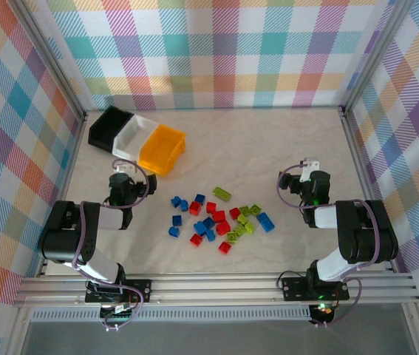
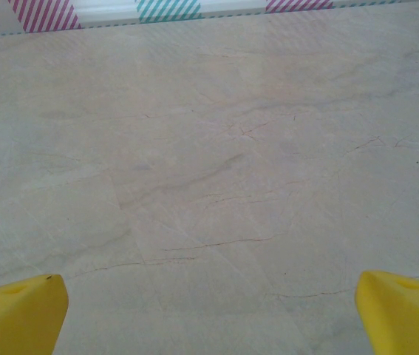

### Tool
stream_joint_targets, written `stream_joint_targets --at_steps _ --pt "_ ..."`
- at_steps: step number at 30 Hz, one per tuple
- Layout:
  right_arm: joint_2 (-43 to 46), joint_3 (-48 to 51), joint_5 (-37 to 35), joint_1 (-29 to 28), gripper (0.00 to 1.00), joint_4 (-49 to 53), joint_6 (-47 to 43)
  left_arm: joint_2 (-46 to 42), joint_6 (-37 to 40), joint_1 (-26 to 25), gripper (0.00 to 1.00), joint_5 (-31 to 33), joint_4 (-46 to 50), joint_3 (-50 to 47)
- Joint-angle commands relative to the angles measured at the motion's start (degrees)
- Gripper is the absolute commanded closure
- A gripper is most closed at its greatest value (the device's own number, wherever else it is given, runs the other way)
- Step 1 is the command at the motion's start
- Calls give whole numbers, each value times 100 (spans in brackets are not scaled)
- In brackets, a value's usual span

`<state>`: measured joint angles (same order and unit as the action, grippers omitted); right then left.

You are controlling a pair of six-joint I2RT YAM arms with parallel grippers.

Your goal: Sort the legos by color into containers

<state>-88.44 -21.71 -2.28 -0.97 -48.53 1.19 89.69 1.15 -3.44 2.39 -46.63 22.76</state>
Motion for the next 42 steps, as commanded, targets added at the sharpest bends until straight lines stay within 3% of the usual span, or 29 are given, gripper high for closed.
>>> stream_joint_targets --at_steps 1,9,12,15,18,23,26,27,28,30,34,35,37,38,40,42 --pt "37 -144 97 1 0 -12 -31 5 69 54 0 -90 40 141" --pt "156 -152 38 27 0 59 31 -252 86 53 0 -144 317 203" --pt "1013 -340 32 19 0 1108 5 -773 31 54 0 12 898 301" --pt "1533 -327 -36 19 0 1429 116 -1212 -89 49 0 315 839 59" --pt "2015 -340 -514 14 0 1838 830 -1649 -256 49 0 600 907 -52" --pt "1952 -1537 -1071 13 0 4276 1200 -2150 -1305 111 0 1241 1042 85" --pt "1688 -2098 -1751 3 0 5017 1832 -2334 -2600 125 0 2203 1529 290" --pt "1621 -2242 -2034 1 0 5201 2156 -2396 -3372 172 0 2586 1996 409" --pt "1598 -2298 -2102 1 0 5251 2374 -2444 -3814 260 0 2605 2386 528" --pt "1710 -2230 -1707 14 0 4943 2469 -2568 -4515 330 0 2632 3069 689" --pt "2289 -1525 -627 167 0 3860 3304 -2812 -4630 376 0 2235 2478 316" --pt "2347 -1491 -151 327 0 3865 3312 -2876 -4670 436 0 2014 2516 303" --pt "2297 -1768 54 559 0 4730 3656 -2867 -4789 542 0 1741 2876 464" --pt "2141 -1850 643 753 0 4696 3535 -2817 -4778 579 0 1608 2956 536" --pt "1855 -1744 1529 1038 0 4229 3741 -2725 -4690 603 0 1265 2831 588" --pt "1729 -1336 1887 1220 0 3305 4369 -2620 -4678 608 0 1019 2960 755"
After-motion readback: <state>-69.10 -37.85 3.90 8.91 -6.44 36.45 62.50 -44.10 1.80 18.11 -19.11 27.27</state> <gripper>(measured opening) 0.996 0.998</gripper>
